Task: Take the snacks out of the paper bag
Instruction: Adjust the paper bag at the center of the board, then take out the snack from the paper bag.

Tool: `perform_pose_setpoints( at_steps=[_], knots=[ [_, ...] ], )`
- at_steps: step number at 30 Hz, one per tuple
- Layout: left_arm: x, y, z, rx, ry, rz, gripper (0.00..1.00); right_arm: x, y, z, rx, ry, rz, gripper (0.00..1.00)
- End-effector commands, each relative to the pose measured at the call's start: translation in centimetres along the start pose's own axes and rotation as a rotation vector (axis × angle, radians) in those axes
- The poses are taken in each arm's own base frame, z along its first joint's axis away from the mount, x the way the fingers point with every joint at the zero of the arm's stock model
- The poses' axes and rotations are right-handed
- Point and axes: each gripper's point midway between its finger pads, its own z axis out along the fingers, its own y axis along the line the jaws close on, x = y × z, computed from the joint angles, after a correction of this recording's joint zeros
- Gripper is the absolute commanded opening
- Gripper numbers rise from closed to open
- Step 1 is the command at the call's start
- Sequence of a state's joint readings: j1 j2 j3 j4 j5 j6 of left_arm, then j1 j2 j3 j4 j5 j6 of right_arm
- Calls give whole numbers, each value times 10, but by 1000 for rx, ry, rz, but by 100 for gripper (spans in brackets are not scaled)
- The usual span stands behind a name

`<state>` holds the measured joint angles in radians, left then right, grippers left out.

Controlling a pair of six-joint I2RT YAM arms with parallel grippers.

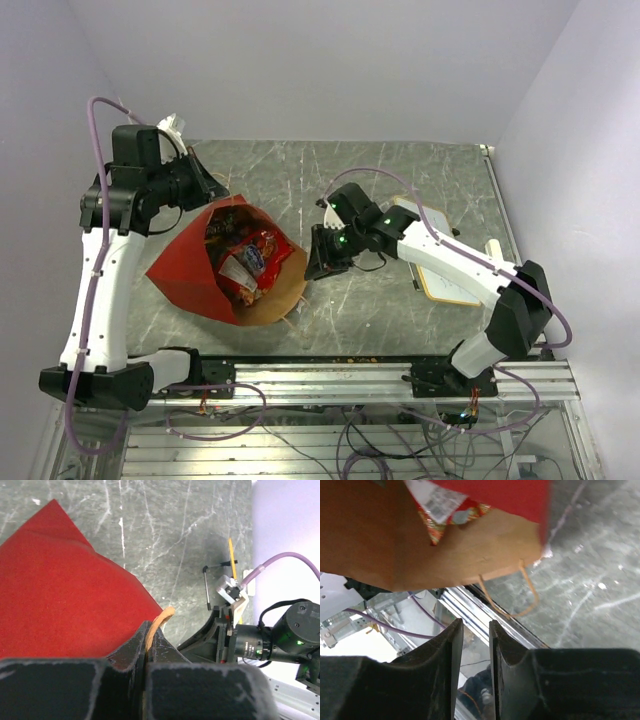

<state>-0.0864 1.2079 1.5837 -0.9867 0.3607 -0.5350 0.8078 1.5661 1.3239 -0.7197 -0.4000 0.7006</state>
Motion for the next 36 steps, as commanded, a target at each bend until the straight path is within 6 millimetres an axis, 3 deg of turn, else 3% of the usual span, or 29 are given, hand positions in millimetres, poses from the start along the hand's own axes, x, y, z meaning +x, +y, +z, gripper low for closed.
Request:
perform_pose_setpoints(
  at_steps=[1,8,13,19,28,33,36],
  knots=[
    [-2,-22,8,135,19,-24,7,-10,36,14,-125,-79,-131,30],
    [25,-28,16,221,138,-113,7,-51,47,45,-105,-357,-92,40],
    [41,-29,13,241,198,-164,7,-74,34,56,-71,-571,-49,50],
    [48,-28,5,215,206,-198,7,-76,2,85,19,-628,87,54],
    [60,-28,6,236,227,-284,7,-65,-23,106,188,-739,215,58],
    [61,-26,10,220,260,-289,7,-59,-39,133,252,-756,241,58],
    [57,-28,9,224,259,-286,7,-67,-38,140,266,-810,208,58]
  ],
)
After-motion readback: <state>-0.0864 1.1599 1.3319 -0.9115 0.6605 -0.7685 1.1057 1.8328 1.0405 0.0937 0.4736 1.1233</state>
